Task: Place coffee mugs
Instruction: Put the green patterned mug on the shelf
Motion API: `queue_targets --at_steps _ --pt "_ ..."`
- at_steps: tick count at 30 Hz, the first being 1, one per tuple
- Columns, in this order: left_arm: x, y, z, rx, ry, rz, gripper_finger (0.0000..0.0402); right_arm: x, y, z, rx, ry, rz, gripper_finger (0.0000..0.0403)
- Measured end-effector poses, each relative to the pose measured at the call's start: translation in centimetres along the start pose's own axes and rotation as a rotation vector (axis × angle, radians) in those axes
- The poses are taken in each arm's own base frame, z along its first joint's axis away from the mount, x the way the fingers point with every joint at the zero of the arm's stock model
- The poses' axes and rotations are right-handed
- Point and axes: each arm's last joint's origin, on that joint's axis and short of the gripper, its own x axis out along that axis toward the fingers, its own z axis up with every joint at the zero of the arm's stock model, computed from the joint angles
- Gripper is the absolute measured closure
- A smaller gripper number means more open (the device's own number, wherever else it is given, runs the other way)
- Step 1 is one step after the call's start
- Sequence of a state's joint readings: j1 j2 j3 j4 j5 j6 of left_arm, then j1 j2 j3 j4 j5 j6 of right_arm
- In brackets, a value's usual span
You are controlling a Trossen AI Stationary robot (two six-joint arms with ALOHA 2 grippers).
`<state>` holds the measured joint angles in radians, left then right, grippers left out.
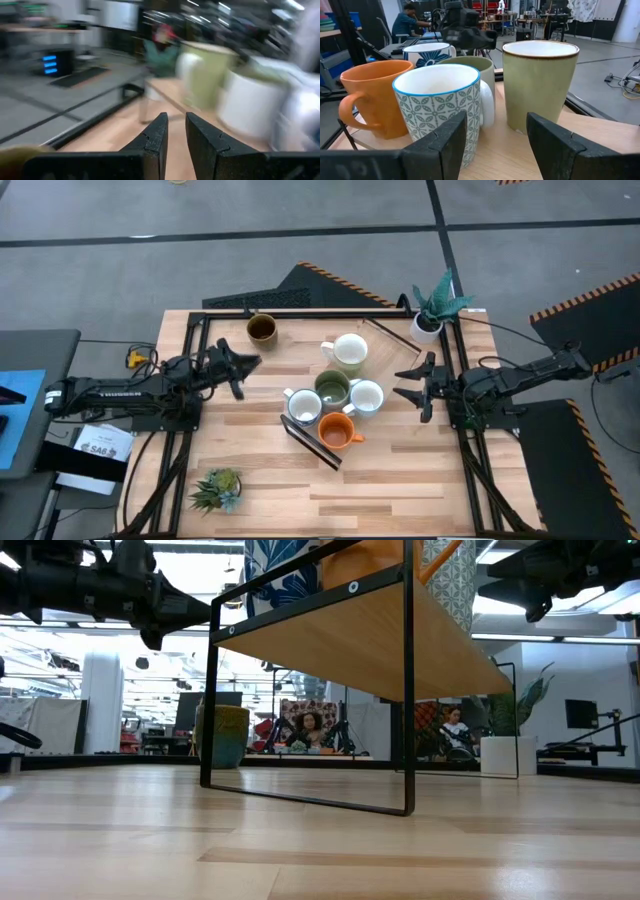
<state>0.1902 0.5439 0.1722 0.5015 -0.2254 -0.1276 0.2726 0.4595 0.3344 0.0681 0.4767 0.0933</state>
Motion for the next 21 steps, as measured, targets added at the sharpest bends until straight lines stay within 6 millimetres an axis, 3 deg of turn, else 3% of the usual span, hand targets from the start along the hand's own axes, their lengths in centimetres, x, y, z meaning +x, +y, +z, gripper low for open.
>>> queue_targets --at_steps 3,6,12,16,21 --pt "0.2 0.4 0.0 -0.064 -0.025 0.144 0.0346 0.0 0.0 0.0 0.000 0.000 0.000 0.0173" --pt "1.2 0.2 0.5 -0.008 0.018 0.190 0.0346 0.0 0.0 0.0 0.000 0.000 0.000 0.0173" --pt "5.0 0.5 4.1 0.135 0.251 0.406 0.0336 0.0 0.0 0.0 0.001 0.000 -0.005 0.0173" --pt "8.1 2.4 5.8 0.173 0.486 0.489 0.0312 0.0 0.0 0.0 0.001 0.000 -0.005 0.0173" --pt "11.2 5.5 4.7 0.123 0.722 0.517 0.0278 0.0 -0.1 0.0 0.001 0.001 -0.012 0.0173"
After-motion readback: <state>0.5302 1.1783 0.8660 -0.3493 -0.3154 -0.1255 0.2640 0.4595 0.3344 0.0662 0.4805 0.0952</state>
